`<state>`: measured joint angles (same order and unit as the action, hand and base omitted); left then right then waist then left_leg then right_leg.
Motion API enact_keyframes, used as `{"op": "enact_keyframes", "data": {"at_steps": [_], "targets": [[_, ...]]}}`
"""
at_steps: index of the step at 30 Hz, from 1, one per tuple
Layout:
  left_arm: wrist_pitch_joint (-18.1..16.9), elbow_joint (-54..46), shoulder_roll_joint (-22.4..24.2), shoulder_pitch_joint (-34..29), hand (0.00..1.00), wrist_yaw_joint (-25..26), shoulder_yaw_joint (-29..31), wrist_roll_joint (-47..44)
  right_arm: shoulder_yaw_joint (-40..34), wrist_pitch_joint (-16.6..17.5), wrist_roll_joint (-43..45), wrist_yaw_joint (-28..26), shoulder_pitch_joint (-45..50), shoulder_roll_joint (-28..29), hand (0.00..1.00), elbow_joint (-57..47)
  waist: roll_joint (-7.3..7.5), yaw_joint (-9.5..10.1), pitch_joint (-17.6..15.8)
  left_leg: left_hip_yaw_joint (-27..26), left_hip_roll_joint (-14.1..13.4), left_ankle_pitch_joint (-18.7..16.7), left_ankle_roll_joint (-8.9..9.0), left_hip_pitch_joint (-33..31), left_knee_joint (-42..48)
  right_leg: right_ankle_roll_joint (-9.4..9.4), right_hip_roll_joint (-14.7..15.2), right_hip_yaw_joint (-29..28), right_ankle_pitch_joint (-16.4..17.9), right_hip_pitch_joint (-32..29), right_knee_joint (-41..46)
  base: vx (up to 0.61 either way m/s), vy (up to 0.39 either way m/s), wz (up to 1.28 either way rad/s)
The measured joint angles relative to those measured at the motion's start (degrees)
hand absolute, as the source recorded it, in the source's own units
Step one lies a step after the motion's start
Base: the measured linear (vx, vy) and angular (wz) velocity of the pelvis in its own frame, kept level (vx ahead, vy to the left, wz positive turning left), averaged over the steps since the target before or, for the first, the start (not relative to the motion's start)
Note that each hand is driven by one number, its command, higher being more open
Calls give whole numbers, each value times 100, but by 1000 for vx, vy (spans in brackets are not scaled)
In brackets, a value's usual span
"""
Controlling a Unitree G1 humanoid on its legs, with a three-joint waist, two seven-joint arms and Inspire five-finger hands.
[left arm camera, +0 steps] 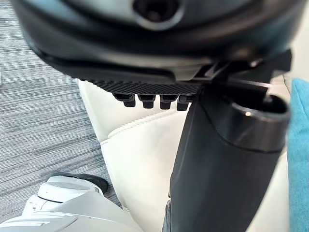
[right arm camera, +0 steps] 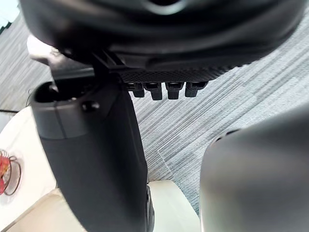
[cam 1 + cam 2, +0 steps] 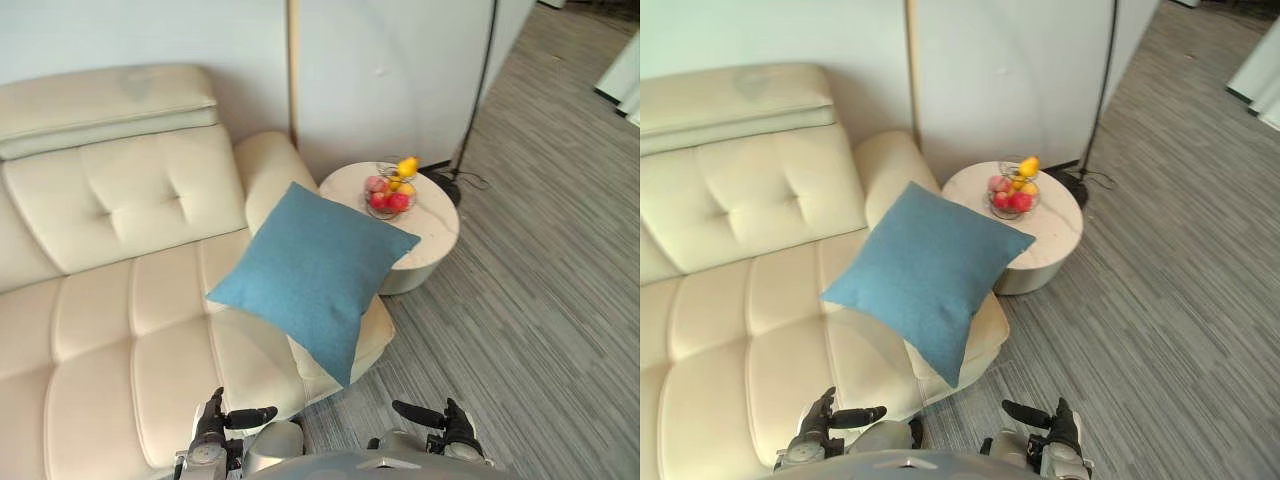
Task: Pick up cushions and gather them together orderly.
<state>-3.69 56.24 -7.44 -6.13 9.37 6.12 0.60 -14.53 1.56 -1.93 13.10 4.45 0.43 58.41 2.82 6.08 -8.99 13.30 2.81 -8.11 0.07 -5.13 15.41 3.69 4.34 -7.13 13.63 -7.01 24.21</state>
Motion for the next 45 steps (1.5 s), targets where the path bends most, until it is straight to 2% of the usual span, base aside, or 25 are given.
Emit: {"op": "enact_keyframes", "data": {"at_steps": [1, 2, 4, 5, 7, 9, 11, 14, 17, 18, 19, 21, 24, 28, 33, 36, 41, 43, 45], "targets": [[0, -9, -9, -2, 100, 2, 1, 0, 1, 0, 1, 2, 21, 15, 100, -12, 30, 2, 15, 8, 18, -11, 18, -20, 20, -5, 12, -47, -54, 16, -70, 63, -376, 115], [8, -7, 99, -25, 100, 25, 107, 13, -32, -22, 48, -37, 83, -5, 100, -94, -15, 16, 70, 107, -18, -42, 201, -122, 187, 34, 42, 256, -93, 63, -129, 54, -284, 78], [4, -15, 235, -33, 100, 28, 209, 14, -120, -27, 105, 13, 132, -36, 100, -190, -196, 17, 121, 128, -267, 38, 339, -157, 108, -41, -29, 647, -49, 185, -254, 85, -279, 105], [5, -24, 262, -32, 100, 33, 209, 14, -110, -29, 155, 10, 137, -62, 100, -193, -257, 11, 127, 178, -393, 140, 498, -168, -20, -71, -100, 889, -65, 318, -408, 81, -218, 91], [4, -55, 258, -22, 100, 32, 211, 13, -90, -30, 203, 16, 133, -40, 100, -235, -287, 31, 143, 342, -485, 215, 615, -207, -108, -124, -183, 1173, -104, 482, -627, 107, -171, 69], [4, -95, 228, 3, 100, 31, 210, 12, -43, -23, 205, 29, 133, 23, 100, -328, -239, 30, 123, 356, -535, 284, 657, -289, -104, -160, -225, 1446, -128, 635, -798, 118, -140, 69], [5, -113, 212, 37, 100, 32, 210, 12, -45, -23, 207, 50, 101, 53, 100, -392, -207, 30, 106, 241, -555, 362, 635, -357, -77, -161, -206, 1573, -130, 679, -847, 69, -79, 46], [4, -213, 236, 9, 100, 70, 202, 3, -37, -18, 207, 82, -57, 204, 100, -547, -218, 29, 103, -698, -706, 468, 517, -376, -116, -202, -166, 1670, -189, 775, -954, 13, -2, 12], [5, -218, 230, 47, 100, 41, 198, 2, -16, -8, 204, 89, -26, 238, 100, -794, -218, -47, 104, -1573, -911, 321, 251, -381, -4, -210, -62, 1762, -196, 805, -971, -19, 50, 8], [4, -235, 272, 92, 100, 52, 183, -9, -66, -11, 199, 109, 90, 198, 100, -948, -250, -86, 124, -1757, -920, 429, 343, -367, -79, -176, 2, 1833, -190, 850, -978, -14, 93, 30], [-3, -301, 292, 108, 100, 78, 148, -13, -113, -35, 198, 132, 144, 183, 100, -1059, -253, -87, 147, -1755, -819, 525, 288, -296, -255, -114, 79, 1827, -201, 868, -1024, -15, 142, 29], [-13, -404, 280, 120, 100, 121, -128, -18, -131, -51, 184, 195, 274, 178, 100, -1445, -140, -115, 193, -1743, -577, 875, 201, -60, -906, 43, 239, 1831, -313, 928, -1271, -10, 156, 17], [-11, -571, 316, 39, 100, 108, -501, -45, -239, -58, 129, 315, 511, 141, 100, -2428, -104, -190, 233, -1749, -390, 1186, 108, 300, -1542, 141, 346, 1828, -400, 1037, -1426, -19, 114, 6], [-7, -911, 325, -56, 100, 61, -612, -166, -464, -43, -58, 387, 597, 69, 100, -3523, -84, -290, 281, -1762, -332, 1428, 71, 595, -2042, 172, 353, 1811, -434, 1135, -1529, -16, 43, -1], [-9, -1457, 292, -213, 100, 14, -756, -281, -815, -39, -356, 589, 598, -137, 100, -4531, -89, -380, 296, -1862, -338, 1420, 78, 642, -2043, 163, 329, 1707, -486, 1190, -1627, 12, 0, -10], [-9, -1639, 290, -297, 100, 11, -759, -359, -971, -42, -511, 659, 599, -158, 100, -4724, -117, -431, 332, -1907, -339, 1393, 101, 681, -2043, 144, 295, 1658, -521, 1229, -1711, 18, -6, -11], [-11, -2056, 267, -444, 100, -62, -975, -524, -972, -44, -588, 686, 590, -401, 100, -4907, -245, -551, 408, -1912, -371, 1390, 106, 686, -2044, 121, 255, 1633, -542, 1238, -1735, 4, -6, -2], [-11, -2202, 268, -499, 100, -124, -1050, -589, -960, -45, -582, 613, 525, -559, 100, -4906, -279, -586, 428, -1906, -376, 1390, 107, 688, -2056, 116, 248, 1632, -545, 1236, -1733, -44, -11, 0], [-12, -2419, 245, -605, 100, -172, -1233, -717, -887, -43, -572, 477, 346, -1017, 100, -4898, -331, -650, 459, -1887, -373, 1390, 107, 673, -2072, 113, 247, 1629, -548, 1210, -1736, -41, -1, 0]]}}
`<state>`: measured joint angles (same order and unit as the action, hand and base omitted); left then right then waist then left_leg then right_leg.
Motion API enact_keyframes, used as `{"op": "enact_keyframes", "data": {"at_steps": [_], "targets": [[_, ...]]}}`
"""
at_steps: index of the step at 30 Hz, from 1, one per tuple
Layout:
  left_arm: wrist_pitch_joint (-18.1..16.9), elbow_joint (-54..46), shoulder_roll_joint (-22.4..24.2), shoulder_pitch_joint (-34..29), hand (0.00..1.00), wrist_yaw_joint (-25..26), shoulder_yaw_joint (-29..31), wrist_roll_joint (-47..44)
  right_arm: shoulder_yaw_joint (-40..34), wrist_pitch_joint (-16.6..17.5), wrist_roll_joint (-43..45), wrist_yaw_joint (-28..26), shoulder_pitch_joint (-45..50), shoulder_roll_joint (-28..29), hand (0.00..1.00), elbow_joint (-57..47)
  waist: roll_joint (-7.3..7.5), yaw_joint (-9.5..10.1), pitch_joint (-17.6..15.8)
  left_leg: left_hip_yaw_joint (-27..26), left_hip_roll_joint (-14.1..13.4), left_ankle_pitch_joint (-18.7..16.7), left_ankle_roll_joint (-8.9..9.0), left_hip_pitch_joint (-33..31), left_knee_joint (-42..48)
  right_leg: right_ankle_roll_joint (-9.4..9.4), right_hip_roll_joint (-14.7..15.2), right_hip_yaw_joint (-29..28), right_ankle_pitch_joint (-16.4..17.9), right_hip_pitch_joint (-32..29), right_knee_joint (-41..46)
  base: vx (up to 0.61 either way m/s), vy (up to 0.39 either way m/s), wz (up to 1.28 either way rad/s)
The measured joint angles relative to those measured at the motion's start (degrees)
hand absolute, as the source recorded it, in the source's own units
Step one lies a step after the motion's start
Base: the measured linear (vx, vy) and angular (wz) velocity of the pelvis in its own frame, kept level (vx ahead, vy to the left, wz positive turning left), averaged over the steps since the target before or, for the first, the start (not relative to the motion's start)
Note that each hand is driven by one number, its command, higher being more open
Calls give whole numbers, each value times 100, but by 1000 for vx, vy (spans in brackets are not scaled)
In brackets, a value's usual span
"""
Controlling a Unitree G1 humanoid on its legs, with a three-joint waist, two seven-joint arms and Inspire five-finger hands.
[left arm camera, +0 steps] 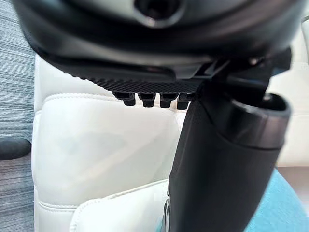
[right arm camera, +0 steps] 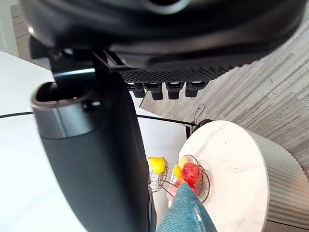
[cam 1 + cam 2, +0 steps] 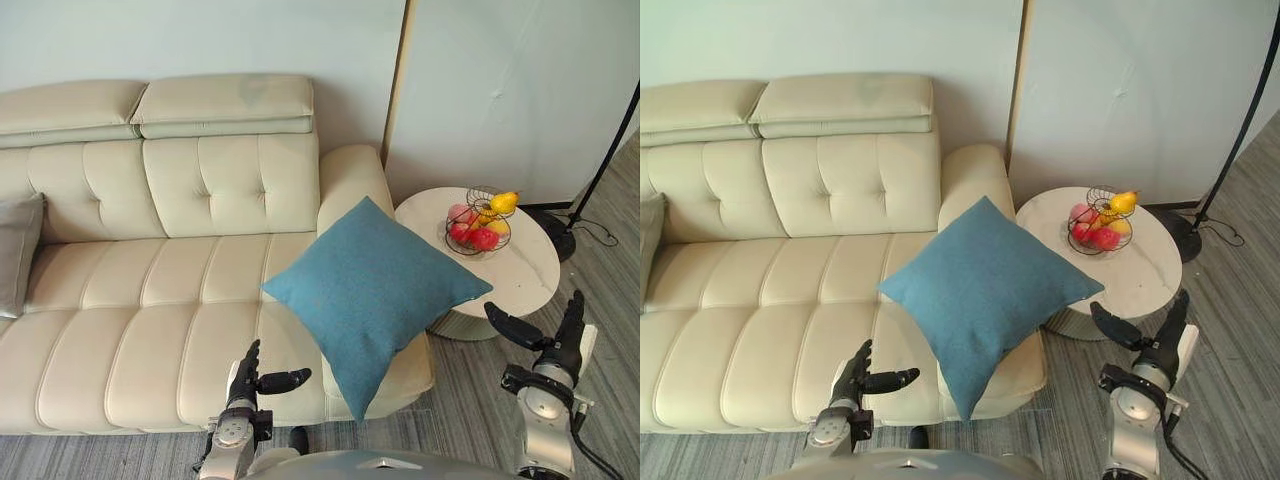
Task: Pick up cushions and gather them together orderly.
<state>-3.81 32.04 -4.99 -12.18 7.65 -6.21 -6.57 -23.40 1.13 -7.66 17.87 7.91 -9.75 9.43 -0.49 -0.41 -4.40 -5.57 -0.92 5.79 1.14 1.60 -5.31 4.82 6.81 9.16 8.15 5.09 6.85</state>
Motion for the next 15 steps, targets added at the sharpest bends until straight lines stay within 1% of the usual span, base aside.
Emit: {"op": "enact_keyframes", "data": {"at_steps": [4, 6, 9, 11, 12, 15], "targets": [[1, -160, -45, -7, 100, -74, -205, -197, 62, 4, 103, -146, -316, -679, 100, 251, -6, -15, 0, 105, 24, 6, -1, -65, 0, 1, 7, 50, 2, -29, -36, -17, 2, 6], [3, -248, -40, -4, 100, -80, -280, -259, 135, 4, 106, -208, -472, -882, 100, 417, -6, -24, -2, 176, 39, 18, -4, -131, 2, 2, 11, 118, 1, -50, -60, 9, -6, 18], [6, -508, -59, 22, 100, -84, -484, -469, 455, 2, 133, -299, -821, -1210, 100, 883, -11, -64, -30, 375, 73, 90, -23, -322, 32, 3, 11, 313, -8, -119, -87, 37, -19, 32], [6, -637, -57, 30, 100, -80, -611, -599, 652, 2, 264, -379, -1046, -1331, 100, 1143, -15, -64, -50, 473, 88, 116, -22, -389, 32, -5, 10, 384, -13, -124, -120, 27, -15, 27], [6, -707, -55, 28, 100, -80, -655, -673, 757, 1, 332, -404, -1185, -1368, 100, 1262, -27, -68, -76, 495, 89, 122, -21, -409, 33, -13, 8, 405, -18, -132, -128, 7, -8, 13], [5, -875, -17, 96, 100, -79, -792, -928, 1116, 1, 335, -477, -1620, -1490, 100, 1507, -146, -59, -228, 577, 98, 165, -29, -510, 33, -47, 2, 476, -39, -197, -136, -13, -5, 15]]}}
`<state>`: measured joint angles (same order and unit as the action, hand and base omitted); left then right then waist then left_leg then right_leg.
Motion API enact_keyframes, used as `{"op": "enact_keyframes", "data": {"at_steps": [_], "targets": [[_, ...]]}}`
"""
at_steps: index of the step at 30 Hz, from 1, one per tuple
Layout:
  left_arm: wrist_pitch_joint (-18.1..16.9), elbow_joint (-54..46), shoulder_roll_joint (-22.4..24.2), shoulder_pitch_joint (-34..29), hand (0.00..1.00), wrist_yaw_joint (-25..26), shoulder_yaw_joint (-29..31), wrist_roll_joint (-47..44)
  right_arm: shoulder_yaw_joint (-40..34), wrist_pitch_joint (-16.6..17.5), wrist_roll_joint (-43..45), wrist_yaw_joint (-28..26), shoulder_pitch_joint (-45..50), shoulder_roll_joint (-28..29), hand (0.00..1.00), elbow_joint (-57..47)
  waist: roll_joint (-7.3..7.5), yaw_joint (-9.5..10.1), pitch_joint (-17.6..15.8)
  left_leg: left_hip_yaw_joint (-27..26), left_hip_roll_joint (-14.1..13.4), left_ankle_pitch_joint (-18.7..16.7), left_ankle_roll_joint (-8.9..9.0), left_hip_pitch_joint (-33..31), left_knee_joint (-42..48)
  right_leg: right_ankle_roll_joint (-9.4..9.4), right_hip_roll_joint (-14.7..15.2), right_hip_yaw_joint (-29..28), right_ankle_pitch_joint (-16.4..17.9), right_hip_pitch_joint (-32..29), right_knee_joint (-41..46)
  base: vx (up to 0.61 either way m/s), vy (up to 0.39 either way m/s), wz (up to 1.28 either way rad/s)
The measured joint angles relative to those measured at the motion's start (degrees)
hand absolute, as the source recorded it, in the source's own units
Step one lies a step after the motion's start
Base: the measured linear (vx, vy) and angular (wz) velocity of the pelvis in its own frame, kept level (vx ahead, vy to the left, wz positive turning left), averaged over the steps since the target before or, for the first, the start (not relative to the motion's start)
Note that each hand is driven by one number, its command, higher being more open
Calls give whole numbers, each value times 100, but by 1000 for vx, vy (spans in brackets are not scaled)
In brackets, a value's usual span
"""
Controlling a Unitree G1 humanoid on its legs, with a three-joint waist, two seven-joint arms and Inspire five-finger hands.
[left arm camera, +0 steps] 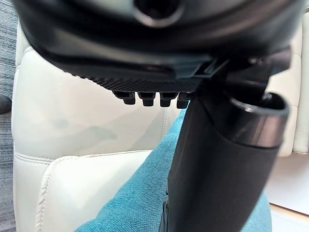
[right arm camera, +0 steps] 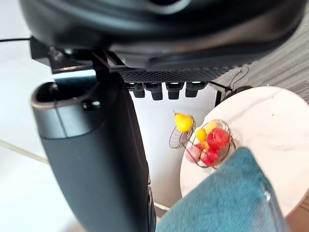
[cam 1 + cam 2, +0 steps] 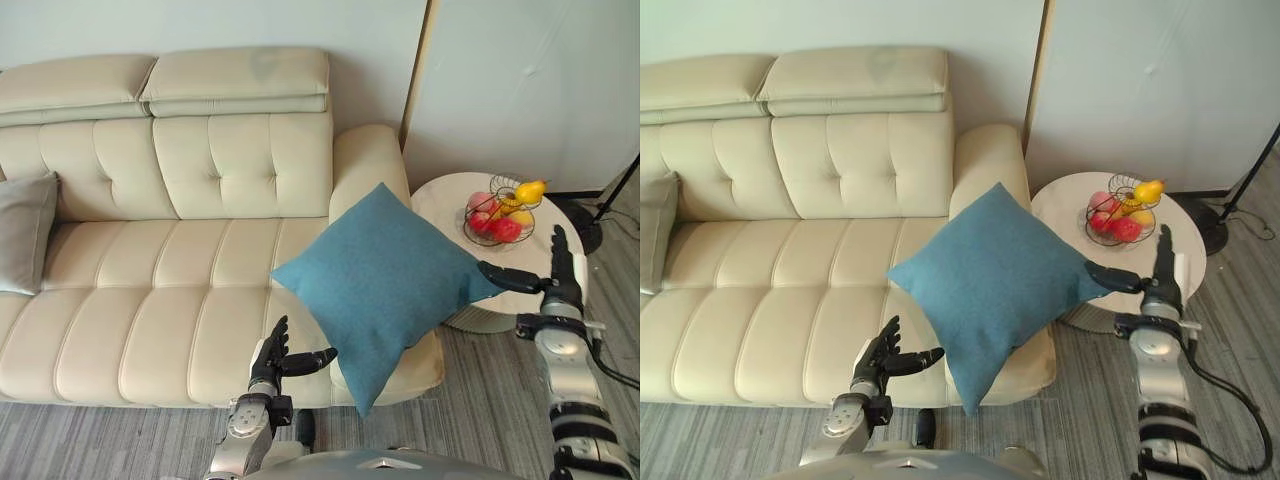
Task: Pick up cushions and gather them together orderly.
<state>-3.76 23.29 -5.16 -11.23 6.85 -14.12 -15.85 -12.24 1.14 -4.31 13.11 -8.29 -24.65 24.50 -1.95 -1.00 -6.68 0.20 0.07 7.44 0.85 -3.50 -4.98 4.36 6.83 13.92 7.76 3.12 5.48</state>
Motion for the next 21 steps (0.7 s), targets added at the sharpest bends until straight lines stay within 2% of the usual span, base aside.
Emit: {"op": "enact_keyframes", "data": {"at_steps": [7, 12, 13, 14, 15, 21], "targets": [[-7, -256, 57, 219, 100, 20, -111, -517, 529, -6, 23, -42, -666, -73, 100, 733, -218, -4, -483, 204, 15, 141, -6, -260, -1, -24, -8, 187, -34, -162, 14, -48, 6, 14], [-7, -296, 61, 736, 100, 107, -315, -1007, 728, -2, 170, 47, -1402, -240, 100, 1302, -404, -1, -820, 234, -29, 360, -17, -712, 1, -25, -5, 165, -62, -719, 321, -88, 12, 0], [-7, -298, 59, 865, 100, 136, -361, -1070, 751, -2, 218, 67, -1532, -275, 0, 1410, -423, 1, -872, 235, -40, 380, -21, -760, 1, -26, -7, 158, -61, -800, 373, -118, -9, -4], [-9, -298, 62, 1103, 100, 179, -425, -1081, 793, 1, 224, 108, -1765, -284, 0, 1581, -445, 1, -982, 232, -72, 420, -10, -823, 1, -39, -7, 135, -53, -919, 489, -134, -14, -7], [-15, -298, 62, 1296, 0, 217, -533, -1079, 818, 15, 226, 137, -1902, -285, 0, 1695, -457, 1, -1014, 227, -83, 452, 3, -905, 1, -52, -7, 116, -42, -1057, 591, -138, -18, -8], [-62, -44, 57, 2237, 0, 324, -813, -1074, 1066, 94, 372, 270, -2273, -263, 0, 1793, -486, 1, -1169, 173, -186, 561, 40, -1217, -1, -94, -18, -17, -8, -1618, 1007, -132, -35, -10]]}}
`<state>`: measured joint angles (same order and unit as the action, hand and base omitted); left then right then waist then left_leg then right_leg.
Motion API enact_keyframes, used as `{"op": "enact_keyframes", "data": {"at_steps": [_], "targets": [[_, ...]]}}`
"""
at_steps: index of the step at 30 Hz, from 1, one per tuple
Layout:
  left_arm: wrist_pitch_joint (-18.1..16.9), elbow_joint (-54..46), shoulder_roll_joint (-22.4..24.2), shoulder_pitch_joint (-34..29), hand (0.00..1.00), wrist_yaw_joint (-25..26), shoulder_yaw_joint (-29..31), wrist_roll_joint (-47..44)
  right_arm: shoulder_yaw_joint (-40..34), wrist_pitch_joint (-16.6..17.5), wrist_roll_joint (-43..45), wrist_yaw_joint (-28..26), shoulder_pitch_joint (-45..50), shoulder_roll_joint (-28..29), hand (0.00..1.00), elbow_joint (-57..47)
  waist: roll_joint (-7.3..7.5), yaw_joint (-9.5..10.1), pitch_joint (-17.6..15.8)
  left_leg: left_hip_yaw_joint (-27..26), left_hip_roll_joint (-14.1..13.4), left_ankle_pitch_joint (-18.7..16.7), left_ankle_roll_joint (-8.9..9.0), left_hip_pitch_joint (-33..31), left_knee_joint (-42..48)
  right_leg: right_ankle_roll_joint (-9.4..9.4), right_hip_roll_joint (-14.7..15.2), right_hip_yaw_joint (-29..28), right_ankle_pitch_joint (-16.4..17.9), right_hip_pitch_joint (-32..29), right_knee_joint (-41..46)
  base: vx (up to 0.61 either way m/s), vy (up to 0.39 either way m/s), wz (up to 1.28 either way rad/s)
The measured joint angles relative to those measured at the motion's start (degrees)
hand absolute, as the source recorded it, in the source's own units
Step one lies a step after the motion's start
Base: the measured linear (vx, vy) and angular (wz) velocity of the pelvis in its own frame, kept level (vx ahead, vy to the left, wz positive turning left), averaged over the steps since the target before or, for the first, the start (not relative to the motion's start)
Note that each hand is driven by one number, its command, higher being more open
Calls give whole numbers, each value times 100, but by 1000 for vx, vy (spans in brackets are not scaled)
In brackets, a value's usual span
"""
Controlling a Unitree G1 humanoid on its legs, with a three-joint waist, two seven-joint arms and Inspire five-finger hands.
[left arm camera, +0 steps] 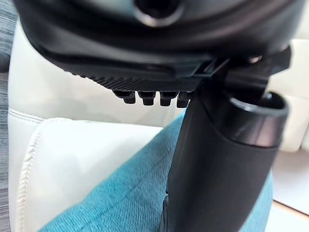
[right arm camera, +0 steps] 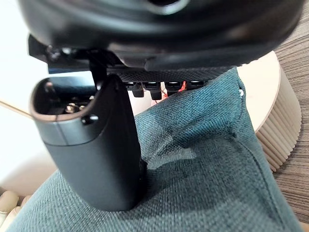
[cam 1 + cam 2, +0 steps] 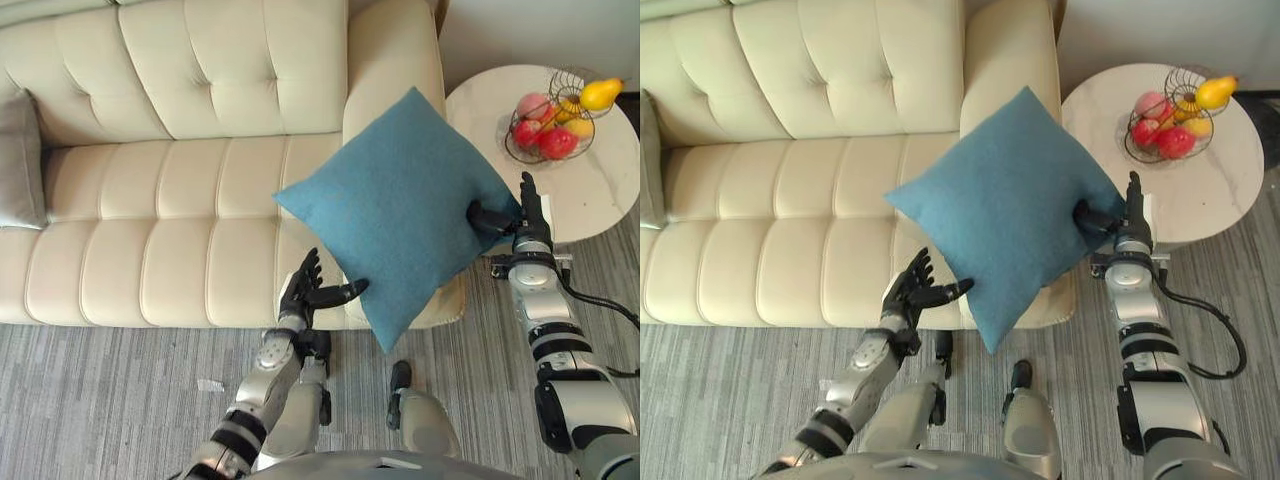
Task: Pick up cushions and gather them together orderly.
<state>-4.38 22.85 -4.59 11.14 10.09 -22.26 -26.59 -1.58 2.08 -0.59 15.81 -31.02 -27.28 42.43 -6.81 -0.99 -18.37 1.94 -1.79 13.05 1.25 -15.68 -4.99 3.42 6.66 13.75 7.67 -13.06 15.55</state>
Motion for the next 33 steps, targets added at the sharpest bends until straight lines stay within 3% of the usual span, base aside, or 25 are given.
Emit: {"op": "enact_keyframes", "data": {"at_steps": [11, 16, 21, 25, 33], "targets": [[-5, 225, -179, 723, 0, 520, -3, -210, 107, 133, 481, 115, 509, 256, 0, -970, 13, -9, -26, -116, -123, 51, 94, -48, 1, -66, -74, -129, 40, -178, 138, -7, -56, -7], [-12, 50, -306, 680, 0, 587, -4, -212, 103, 158, 676, 137, 1352, 615, 0, -1639, 20, -17, -21, -123, -130, -9, 178, 279, 1, -69, -101, -150, 39, 232, -77, 20, -41, -3], [11, -1030, -528, -98, 0, 584, -93, -210, 7, 94, 721, 137, 2292, 1038, 0, -2228, 124, -44, 91, -96, -124, -29, 204, 494, 1, -72, -150, -92, 30, 580, -290, 17, -28, 6], [144, -1980, -639, -1005, 0, 570, -25, 69, -28, 19, 667, 123, 3577, 1514, 0, -3209, 224, -46, 451, 13, -69, -63, 244, 687, 0, -76, -171, 41, 28, 944, -526, 26, -18, 14], [144, -3379, -492, -2252, 0, 467, 273, 723, 138, -34, 522, -38, 4901, 2207, 0, -4246, 304, 71, 1017, 7, -132, -260, 246, 976, -1, -79, -242, 33, 28, 1264, -604, -12, 4, 0]]}}
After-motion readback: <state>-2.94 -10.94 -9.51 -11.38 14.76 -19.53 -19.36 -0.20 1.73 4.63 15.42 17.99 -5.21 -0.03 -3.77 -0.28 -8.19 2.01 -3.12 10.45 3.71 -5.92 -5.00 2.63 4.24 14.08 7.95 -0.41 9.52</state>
